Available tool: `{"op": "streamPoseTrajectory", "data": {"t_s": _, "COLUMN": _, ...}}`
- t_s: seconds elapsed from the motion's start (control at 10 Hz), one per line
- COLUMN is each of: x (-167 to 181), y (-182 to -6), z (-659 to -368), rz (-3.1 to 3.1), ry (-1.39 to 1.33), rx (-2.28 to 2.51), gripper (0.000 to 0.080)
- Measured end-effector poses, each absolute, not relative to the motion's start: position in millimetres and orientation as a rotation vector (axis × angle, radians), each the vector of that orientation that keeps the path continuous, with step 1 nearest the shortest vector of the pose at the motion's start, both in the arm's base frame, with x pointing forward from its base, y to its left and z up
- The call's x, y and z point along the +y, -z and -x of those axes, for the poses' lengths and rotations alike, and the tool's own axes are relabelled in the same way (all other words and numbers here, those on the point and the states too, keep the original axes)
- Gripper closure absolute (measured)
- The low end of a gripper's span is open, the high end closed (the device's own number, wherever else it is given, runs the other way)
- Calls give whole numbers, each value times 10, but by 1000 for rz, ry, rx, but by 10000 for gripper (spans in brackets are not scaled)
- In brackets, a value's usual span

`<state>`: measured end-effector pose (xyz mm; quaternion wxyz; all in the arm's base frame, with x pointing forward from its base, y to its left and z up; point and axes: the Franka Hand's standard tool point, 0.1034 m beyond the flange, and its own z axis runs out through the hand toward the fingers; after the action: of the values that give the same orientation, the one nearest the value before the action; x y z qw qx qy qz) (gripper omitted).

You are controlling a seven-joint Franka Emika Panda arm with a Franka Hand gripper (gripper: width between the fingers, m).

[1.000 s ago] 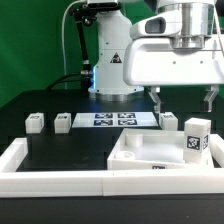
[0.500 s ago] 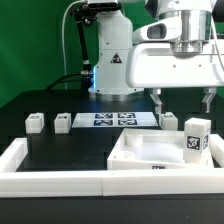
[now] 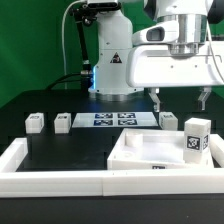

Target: Assemble square table

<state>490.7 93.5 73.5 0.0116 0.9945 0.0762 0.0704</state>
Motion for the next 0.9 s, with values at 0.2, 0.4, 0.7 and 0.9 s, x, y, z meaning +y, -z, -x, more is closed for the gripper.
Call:
{"op": "streamPoseTrajectory", "data": {"t_s": 0.2, "x": 983, "y": -711, "z": -4751, "rz": -3109, "ry": -207, "rx": 235, "gripper": 151}}
{"op": "streamPoseTrajectory", "data": {"t_s": 0.4, "x": 1053, "y": -677, "z": -4576, "rz": -3111, "ry": -194, "rx": 256, "gripper": 151}}
{"op": "streamPoseTrajectory", "data": {"t_s": 0.7, "x": 1094, "y": -567, "z": -4301, "rz": -3101, "ry": -182, "rx": 293, "gripper": 151}}
{"op": "streamPoseTrajectory", "data": {"t_s": 0.9, "x": 1084, "y": -533, "z": -4168, "rz": -3100, "ry": -159, "rx": 302, "gripper": 151}}
